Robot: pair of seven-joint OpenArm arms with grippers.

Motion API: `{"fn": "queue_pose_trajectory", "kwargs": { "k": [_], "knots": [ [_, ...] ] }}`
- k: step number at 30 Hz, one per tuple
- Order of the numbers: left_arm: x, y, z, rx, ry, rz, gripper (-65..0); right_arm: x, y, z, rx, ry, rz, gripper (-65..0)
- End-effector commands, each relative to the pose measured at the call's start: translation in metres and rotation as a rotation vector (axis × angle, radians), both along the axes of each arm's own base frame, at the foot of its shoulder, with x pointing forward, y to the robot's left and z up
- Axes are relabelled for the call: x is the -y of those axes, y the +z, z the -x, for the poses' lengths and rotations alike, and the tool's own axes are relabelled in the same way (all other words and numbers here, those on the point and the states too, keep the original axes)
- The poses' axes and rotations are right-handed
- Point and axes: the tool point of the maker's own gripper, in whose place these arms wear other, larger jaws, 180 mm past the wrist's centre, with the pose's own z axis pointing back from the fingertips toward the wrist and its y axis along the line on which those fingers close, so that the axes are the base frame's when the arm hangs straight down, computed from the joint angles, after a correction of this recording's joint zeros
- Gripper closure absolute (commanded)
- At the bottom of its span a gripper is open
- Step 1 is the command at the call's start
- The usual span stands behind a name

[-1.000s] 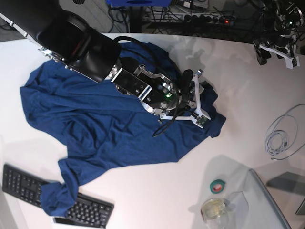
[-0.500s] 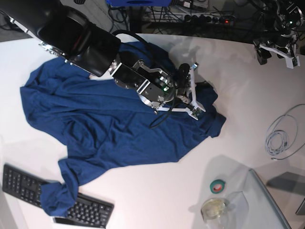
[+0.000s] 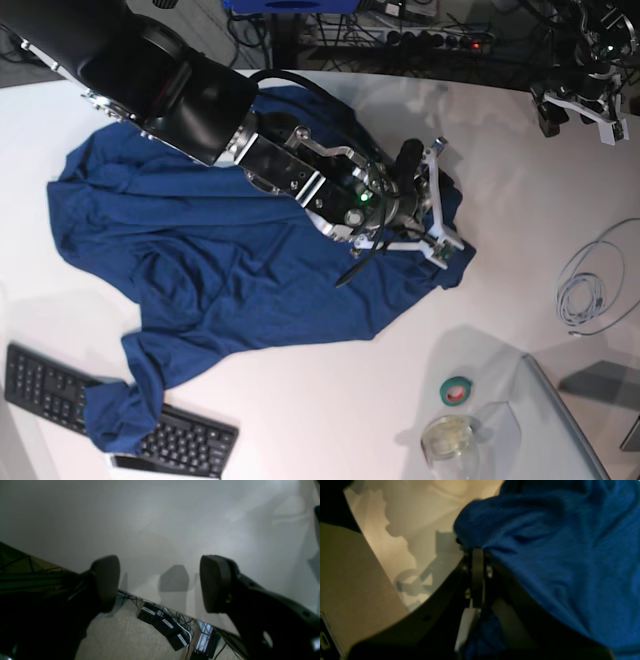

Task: Layout the t-shirt on the table in an organized manner, then fold the t-shirt properly
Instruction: 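Reach the right gripper across to the shirt side and grasp it, then pull the grasped shirt side toward the shirt middle with the right gripper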

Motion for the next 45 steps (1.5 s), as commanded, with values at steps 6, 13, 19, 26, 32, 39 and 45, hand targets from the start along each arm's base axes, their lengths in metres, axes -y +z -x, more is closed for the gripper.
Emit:
{"fn": "queue_pose_trajectory", "kwargs": {
  "k": [6, 13, 19, 26, 32, 39, 45],
  "knots": [
    [-0.007, 0.013, -0.008, 0.041, -0.008, -0.028, -47.7, 0.012, 0.025, -0.041, 0.032, -0.104, -0.06, -0.2],
    [0.011, 0.006, -0.016, 0.03, -0.061, -0.005, -47.7, 0.036, 0.034, -0.074, 0.022, -0.237, -0.102, -0.2],
    [0.027, 0.001, -0.022, 0.023, -0.106, 0.014, -47.7, 0.075, 0.023, -0.107, -0.047, -0.427, -0.128, -0.9],
    [0.026, 0.001, -0.021, 0.024, -0.102, 0.013, -47.7, 0.123, 0.035, -0.134, -0.083, -0.684, -0.205, -7.5],
    [0.026, 0.001, -0.021, 0.024, -0.102, 0.013, -47.7, 0.057, 0.043, -0.077, -0.066, -0.364, -0.09, -43.4],
    [0.025, 0.002, -0.019, 0.022, -0.102, 0.009, -47.7, 0.031, 0.022, -0.066, -0.033, -0.302, -0.074, -36.6],
    [0.025, 0.001, -0.019, 0.022, -0.101, 0.011, -47.7, 0.042, -0.005, -0.083, -0.005, -0.368, -0.067, -36.6]
  ]
}}
